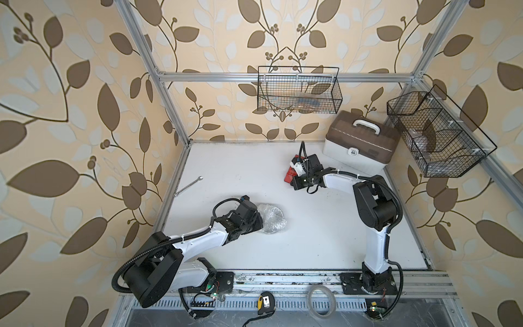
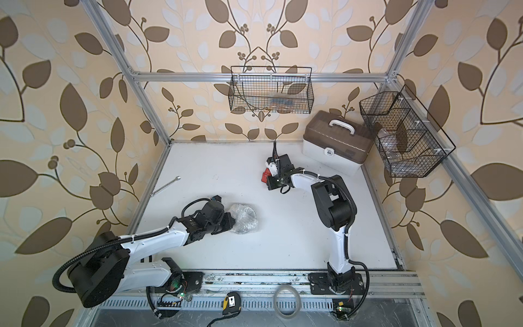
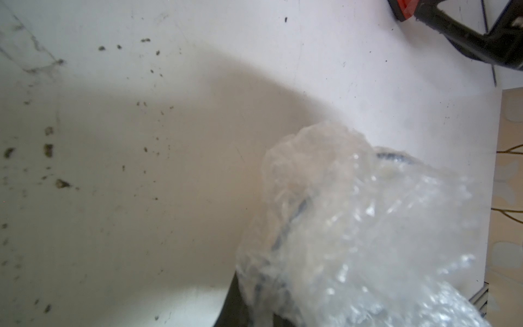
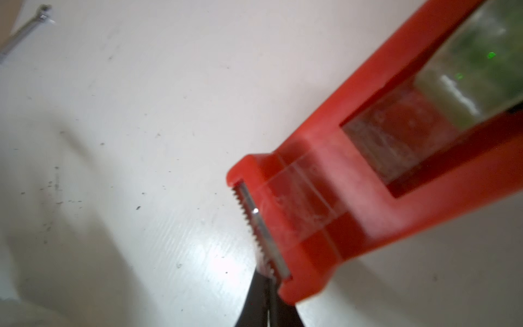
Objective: Wrap bowls in bubble wrap
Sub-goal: Tear off the tape using the Tape Cutter.
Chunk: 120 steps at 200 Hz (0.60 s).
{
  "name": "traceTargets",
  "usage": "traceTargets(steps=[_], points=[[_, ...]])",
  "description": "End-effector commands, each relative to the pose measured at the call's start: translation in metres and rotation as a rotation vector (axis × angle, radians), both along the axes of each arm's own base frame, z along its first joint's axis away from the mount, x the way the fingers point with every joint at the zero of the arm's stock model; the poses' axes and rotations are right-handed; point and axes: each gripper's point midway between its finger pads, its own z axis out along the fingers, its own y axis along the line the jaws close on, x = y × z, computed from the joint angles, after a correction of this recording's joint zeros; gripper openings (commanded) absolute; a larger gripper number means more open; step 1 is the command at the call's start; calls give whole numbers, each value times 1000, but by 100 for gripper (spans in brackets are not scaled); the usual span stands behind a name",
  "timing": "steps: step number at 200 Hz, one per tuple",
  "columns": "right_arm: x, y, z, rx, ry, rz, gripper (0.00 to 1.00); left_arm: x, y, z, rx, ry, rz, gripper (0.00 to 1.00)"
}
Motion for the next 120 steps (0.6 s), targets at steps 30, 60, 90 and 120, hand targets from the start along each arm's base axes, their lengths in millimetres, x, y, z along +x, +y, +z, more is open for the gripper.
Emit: traceTargets(steps=[30,60,90,120], points=[[3,27,46,276,2,14,0,-22,23,-28,126,87,-17,0],[1,35,66,404,1,18,0,-24,25,-29,132,87,-13,0],[-4,41,86,486,5,35,0,-24,28,-30,138,83,-8,0],[-17,35,63,449,97,3,0,-25,29,-30,139,82,-2,0]])
